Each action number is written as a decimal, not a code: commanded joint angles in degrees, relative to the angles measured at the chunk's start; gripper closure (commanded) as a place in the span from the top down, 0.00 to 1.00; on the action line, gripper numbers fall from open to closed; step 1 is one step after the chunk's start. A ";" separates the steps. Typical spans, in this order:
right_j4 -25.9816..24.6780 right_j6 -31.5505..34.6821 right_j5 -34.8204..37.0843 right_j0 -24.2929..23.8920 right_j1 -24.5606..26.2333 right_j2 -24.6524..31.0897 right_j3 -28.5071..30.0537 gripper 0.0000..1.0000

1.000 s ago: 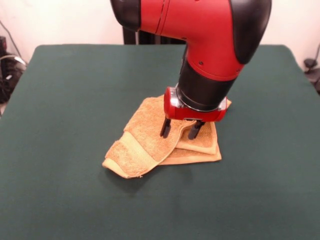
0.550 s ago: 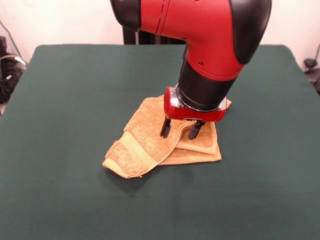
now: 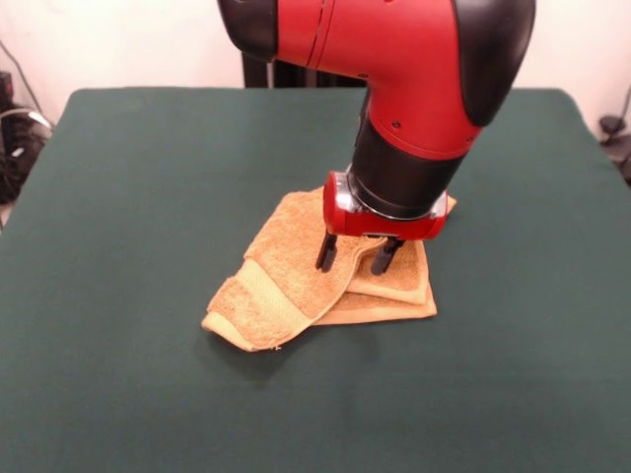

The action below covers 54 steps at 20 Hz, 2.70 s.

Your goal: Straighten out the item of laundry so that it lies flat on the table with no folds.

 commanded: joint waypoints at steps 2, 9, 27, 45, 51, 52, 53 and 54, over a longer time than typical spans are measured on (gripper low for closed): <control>-0.36 5.36 -0.76 1.82 3.21 4.51 4.16 0.00; 0.26 5.27 -1.12 1.36 3.06 5.19 4.67 0.00; 0.45 3.68 0.19 0.97 2.73 5.77 3.40 0.00; 5.98 0.44 28.53 -0.15 -6.73 7.35 -10.12 0.00; 6.20 -1.45 28.63 -1.52 -6.81 8.04 -9.54 0.00; 6.10 -1.37 27.13 -1.55 -6.57 8.15 -8.65 0.00; 6.06 -0.76 25.29 -1.46 -6.29 8.24 -7.48 0.00; 6.02 -0.16 23.45 -1.36 -6.01 8.34 -6.32 0.00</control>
